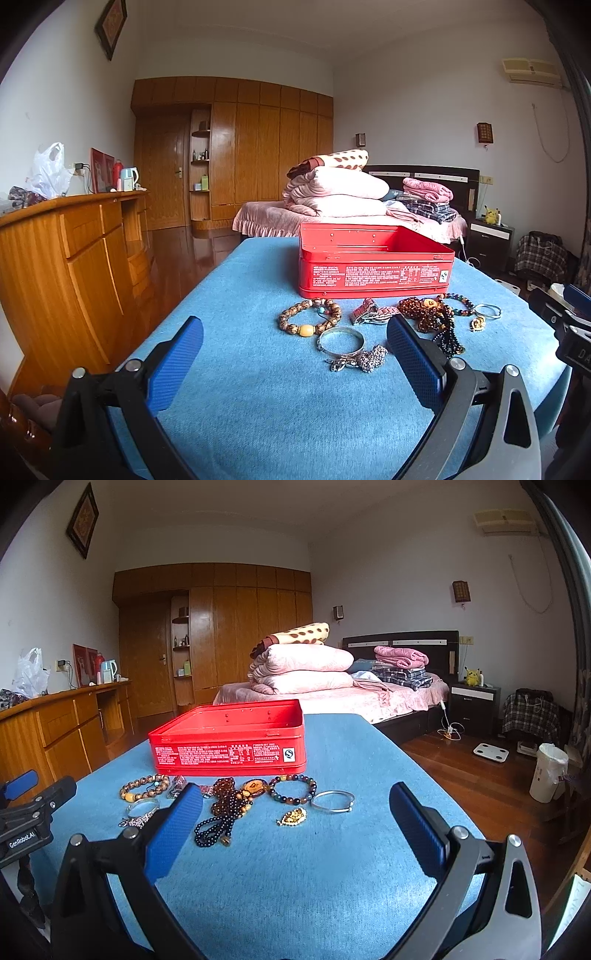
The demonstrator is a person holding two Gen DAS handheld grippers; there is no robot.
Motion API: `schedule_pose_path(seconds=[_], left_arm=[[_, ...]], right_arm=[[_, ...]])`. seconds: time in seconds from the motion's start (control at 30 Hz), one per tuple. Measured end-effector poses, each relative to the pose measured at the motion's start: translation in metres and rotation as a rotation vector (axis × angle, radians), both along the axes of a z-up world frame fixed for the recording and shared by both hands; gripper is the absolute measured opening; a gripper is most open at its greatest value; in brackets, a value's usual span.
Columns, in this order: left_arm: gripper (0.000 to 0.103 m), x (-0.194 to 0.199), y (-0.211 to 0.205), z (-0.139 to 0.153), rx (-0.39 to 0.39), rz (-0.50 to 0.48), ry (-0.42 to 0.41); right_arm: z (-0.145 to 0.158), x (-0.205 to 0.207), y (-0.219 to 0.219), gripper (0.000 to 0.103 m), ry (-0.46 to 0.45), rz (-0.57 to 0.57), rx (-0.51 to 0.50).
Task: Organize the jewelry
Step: 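Move the right gripper down onto the black bead necklace and close it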
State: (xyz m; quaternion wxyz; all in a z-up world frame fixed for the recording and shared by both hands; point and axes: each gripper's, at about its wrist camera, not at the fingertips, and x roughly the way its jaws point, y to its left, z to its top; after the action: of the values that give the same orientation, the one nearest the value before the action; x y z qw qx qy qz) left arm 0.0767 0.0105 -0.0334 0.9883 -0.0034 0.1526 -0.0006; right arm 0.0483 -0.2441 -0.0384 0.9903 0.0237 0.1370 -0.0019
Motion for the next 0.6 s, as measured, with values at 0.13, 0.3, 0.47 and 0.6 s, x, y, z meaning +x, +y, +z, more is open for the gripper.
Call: schedule_pose_path(seconds=[0.13,0.3,0.47,0.6], left_arm=[[0.095,0.009,-0.005,-0.004,-0.003,-0.010,0.007],[0.093,0.023,-0.008,-0.013,0.000,-0.011,0.028],[0.093,0.033,-0.006,-0.021,0.000,-0.004,0.056],[0.089,0.041,-0.002,-0.022,-0.009,-0.005,0.080]], right_arm=[[-0.004,0.007,0.004,0.098,0.003,0.003,-0.018],[-0.011,0.020,0.010,0.098,0.035,0.024,-0.009],[-0.016,0.038,0.022,0.098,0.072,0.054,-0.001],[-0.020,0.052,0.034,0.098,0.108,0.076,0.006]])
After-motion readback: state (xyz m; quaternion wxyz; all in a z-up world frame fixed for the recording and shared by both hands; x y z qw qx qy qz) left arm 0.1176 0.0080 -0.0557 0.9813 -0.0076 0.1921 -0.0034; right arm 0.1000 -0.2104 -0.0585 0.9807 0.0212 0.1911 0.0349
